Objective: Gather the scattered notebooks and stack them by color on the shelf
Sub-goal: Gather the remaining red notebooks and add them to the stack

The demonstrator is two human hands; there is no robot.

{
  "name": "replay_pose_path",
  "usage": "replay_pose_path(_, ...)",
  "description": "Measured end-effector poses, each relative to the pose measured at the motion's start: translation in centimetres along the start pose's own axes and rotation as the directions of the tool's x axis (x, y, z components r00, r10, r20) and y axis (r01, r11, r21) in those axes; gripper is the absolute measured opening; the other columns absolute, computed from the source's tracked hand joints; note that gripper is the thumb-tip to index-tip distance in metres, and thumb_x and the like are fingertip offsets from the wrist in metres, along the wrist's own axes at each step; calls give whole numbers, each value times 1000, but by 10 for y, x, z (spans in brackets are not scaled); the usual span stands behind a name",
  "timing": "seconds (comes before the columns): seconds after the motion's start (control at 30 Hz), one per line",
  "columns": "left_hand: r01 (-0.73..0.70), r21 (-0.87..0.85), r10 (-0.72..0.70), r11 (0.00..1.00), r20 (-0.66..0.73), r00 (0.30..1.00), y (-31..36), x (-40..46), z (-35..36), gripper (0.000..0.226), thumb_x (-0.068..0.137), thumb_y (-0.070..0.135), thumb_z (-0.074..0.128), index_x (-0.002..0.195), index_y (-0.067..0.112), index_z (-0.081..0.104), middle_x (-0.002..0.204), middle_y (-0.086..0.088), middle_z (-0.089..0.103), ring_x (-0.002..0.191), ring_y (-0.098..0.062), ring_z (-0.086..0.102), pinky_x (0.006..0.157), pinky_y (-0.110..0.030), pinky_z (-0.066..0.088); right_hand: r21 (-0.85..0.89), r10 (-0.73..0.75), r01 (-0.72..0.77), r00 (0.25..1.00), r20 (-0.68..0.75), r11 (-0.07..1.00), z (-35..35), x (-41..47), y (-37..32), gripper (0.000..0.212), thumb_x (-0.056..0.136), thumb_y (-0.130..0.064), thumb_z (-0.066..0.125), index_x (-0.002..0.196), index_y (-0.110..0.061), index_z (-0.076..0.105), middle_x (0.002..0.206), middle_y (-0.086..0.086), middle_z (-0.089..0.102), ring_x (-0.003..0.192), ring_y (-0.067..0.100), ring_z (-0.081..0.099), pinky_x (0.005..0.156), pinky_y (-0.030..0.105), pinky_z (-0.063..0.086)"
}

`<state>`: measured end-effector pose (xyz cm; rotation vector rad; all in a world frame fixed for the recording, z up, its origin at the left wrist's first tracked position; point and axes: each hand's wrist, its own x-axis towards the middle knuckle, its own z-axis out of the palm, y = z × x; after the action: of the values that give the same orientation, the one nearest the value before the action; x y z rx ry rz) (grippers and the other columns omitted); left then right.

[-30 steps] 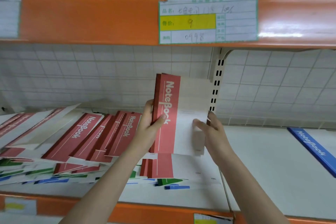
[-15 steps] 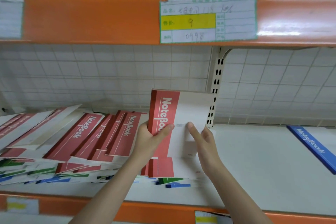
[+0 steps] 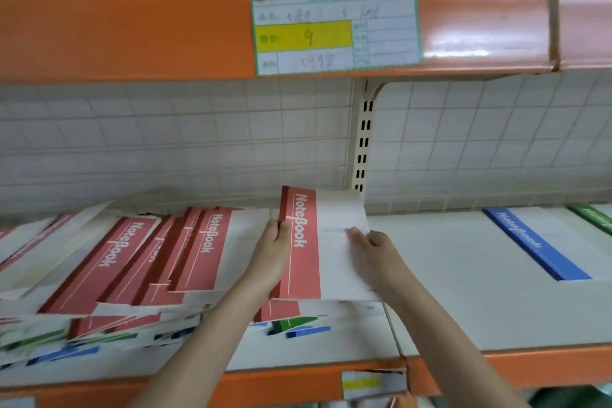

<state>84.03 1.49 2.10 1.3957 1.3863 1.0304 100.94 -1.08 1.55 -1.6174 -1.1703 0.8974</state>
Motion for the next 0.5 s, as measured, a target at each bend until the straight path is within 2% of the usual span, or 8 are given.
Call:
replay_pose_path(0.1, 54, 16, -55, 998, 95, 994, 2, 2, 23, 34, 103, 41, 26, 122, 22, 47, 101, -4, 66, 84, -17, 68, 69, -30, 56, -40, 70, -71, 997, -41, 997, -20, -8, 9, 33, 99, -32, 35, 70, -14, 34, 64, 0, 31, 53, 14, 33, 34, 11, 24)
replay_pose_path(0.2, 72, 44, -78, 996, 162, 984, 6, 1, 53, 30, 103, 43, 25, 113, 27, 47, 92, 4, 66, 75, -10, 66, 58, -23, 47, -24, 164, -167, 982, -90, 986, -48, -18, 18, 32, 100, -32, 33, 77, -12, 43, 70, 1, 40, 60, 14, 41, 42, 18, 31)
replay_pose_path(0.33, 100, -3, -96, 995, 260, 961, 19, -5, 102, 27, 103, 39, 31, 113, 24, 51, 92, 1, 67, 74, -12, 66, 56, -23, 47, 18, 241, -242, 955, -175, 970, -94, -32, 31, 30, 101, -34, 33, 91, -11, 49, 74, 0, 47, 64, 14, 47, 43, 19, 31)
replay_pose_path(0.4, 85, 15, -85, 996, 317, 945, 26, -9, 132, 28, 102, 39, 32, 114, 23, 52, 98, -5, 69, 79, -17, 68, 63, -26, 52, 12, 258, -262, 938, -231, 965, -121, -38, 41, 29, 101, -35, 34, 91, -12, 48, 75, 0, 47, 65, 13, 47, 44, 21, 31)
replay_pose_path(0.5, 66, 39, -77, 997, 392, 917, 36, -20, 180, 34, 102, 41, 33, 120, 21, 53, 106, -7, 69, 88, -22, 68, 82, -34, 54, 27, 276, -283, 905, -324, 959, -164, -49, 59, 30, 99, -35, 37, 77, -16, 44, 71, -1, 44, 62, 13, 43, 51, 26, 29)
